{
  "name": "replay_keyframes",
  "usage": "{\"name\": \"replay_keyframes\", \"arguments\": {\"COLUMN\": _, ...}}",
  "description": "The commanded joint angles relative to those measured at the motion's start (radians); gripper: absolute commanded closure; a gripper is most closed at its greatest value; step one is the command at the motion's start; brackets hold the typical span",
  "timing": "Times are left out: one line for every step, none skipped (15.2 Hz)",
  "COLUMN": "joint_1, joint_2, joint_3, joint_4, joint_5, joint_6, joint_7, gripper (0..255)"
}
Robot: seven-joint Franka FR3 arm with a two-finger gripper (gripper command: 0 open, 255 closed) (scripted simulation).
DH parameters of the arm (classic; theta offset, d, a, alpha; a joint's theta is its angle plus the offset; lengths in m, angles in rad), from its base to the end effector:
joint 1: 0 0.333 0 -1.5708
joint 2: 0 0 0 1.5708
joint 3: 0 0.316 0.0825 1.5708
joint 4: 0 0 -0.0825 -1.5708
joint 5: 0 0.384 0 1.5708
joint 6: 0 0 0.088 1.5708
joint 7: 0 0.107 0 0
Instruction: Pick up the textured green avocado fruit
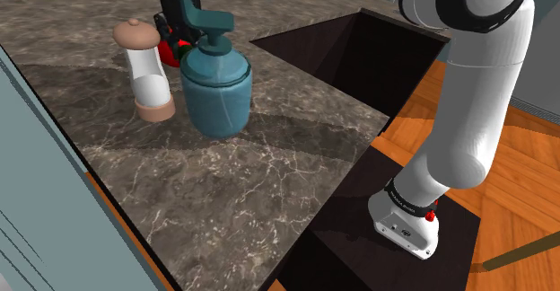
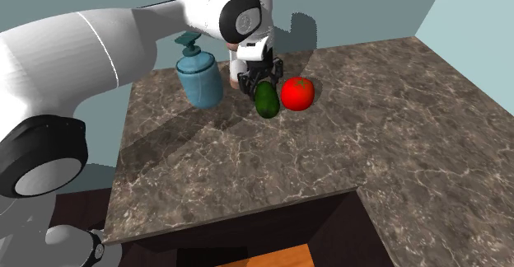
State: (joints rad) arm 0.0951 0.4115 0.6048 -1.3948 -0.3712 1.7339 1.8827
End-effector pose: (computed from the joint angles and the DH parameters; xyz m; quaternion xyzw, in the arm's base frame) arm 0.5712 0.3490 0.5057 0.8341 -0.5474 0.0655 0.0194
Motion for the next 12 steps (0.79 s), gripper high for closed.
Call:
{"name": "replay_keyframes", "arguments": {"joint_1": 0.004, "joint_2": 0.0, "joint_3": 0.001, "joint_4": 0.028, "joint_5": 0.001, "joint_6": -0.026, "joint_7": -0.006, "gripper": 255}}
{"name": "replay_keyframes", "arguments": {"joint_1": 0.007, "joint_2": 0.001, "joint_3": 0.001, "joint_4": 0.043, "joint_5": 0.001, "joint_6": -0.04, "joint_7": -0.008, "gripper": 255}}
{"name": "replay_keyframes", "arguments": {"joint_1": 0.01, "joint_2": 0.003, "joint_3": 0.001, "joint_4": 0.058, "joint_5": 0.001, "joint_6": -0.054, "joint_7": -0.01, "gripper": 255}}
{"name": "replay_keyframes", "arguments": {"joint_1": 0.013, "joint_2": 0.005, "joint_3": 0.001, "joint_4": 0.074, "joint_5": 0.0, "joint_6": -0.068, "joint_7": -0.013, "gripper": 255}}
{"name": "replay_keyframes", "arguments": {"joint_1": 0.016, "joint_2": 0.007, "joint_3": 0.002, "joint_4": 0.091, "joint_5": 0.0, "joint_6": -0.082, "joint_7": -0.015, "gripper": 255}}
{"name": "replay_keyframes", "arguments": {"joint_1": 0.02, "joint_2": 0.009, "joint_3": 0.002, "joint_4": 0.108, "joint_5": -0.001, "joint_6": -0.097, "joint_7": -0.017, "gripper": 255}}
{"name": "replay_keyframes", "arguments": {"joint_1": 0.024, "joint_2": 0.012, "joint_3": 0.002, "joint_4": 0.126, "joint_5": -0.002, "joint_6": -0.112, "joint_7": -0.019, "gripper": 255}}
{"name": "replay_keyframes", "arguments": {"joint_1": 0.028, "joint_2": 0.015, "joint_3": 0.001, "joint_4": 0.145, "joint_5": -0.004, "joint_6": -0.127, "joint_7": -0.021, "gripper": 255}}
{"name": "replay_keyframes", "arguments": {"joint_1": 0.033, "joint_2": 0.019, "joint_3": 0.001, "joint_4": 0.164, "joint_5": -0.005, "joint_6": -0.142, "joint_7": -0.023, "gripper": 255}}
{"name": "replay_keyframes", "arguments": {"joint_1": 0.038, "joint_2": 0.023, "joint_3": 0.001, "joint_4": 0.183, "joint_5": -0.007, "joint_6": -0.158, "joint_7": -0.026, "gripper": 255}}
{"name": "replay_keyframes", "arguments": {"joint_1": 0.039, "joint_2": 0.023, "joint_3": 0.001, "joint_4": 0.187, "joint_5": -0.008, "joint_6": -0.16, "joint_7": -0.026, "gripper": 255}}
{"name": "replay_keyframes", "arguments": {"joint_1": 0.038, "joint_2": 0.023, "joint_3": 0.001, "joint_4": 0.186, "joint_5": -0.008, "joint_6": -0.16, "joint_7": -0.026, "gripper": 255}}
